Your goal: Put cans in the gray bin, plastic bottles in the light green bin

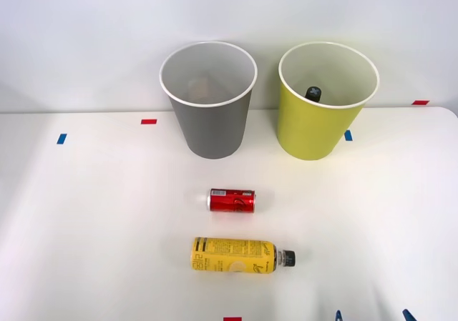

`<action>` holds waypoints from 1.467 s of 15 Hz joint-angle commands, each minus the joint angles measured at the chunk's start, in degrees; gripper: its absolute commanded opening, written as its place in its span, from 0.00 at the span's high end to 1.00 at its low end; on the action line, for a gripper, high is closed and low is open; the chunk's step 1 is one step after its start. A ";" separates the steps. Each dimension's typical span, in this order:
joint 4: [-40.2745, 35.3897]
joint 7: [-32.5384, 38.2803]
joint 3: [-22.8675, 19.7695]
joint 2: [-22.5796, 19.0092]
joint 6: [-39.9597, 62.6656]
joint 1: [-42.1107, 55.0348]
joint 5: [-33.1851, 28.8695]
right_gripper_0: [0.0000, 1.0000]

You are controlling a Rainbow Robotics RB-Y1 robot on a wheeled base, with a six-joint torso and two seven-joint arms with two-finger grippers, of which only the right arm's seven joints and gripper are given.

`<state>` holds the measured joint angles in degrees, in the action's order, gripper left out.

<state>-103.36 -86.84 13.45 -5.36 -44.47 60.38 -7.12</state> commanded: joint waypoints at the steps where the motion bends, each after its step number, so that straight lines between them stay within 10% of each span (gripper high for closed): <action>1: 0.00 0.00 0.00 0.00 0.00 0.00 0.00 0.00; 22: 0.00 0.00 0.00 0.00 0.00 0.00 0.00 0.00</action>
<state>-103.36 -86.84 13.45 -5.36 -44.47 60.38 -7.12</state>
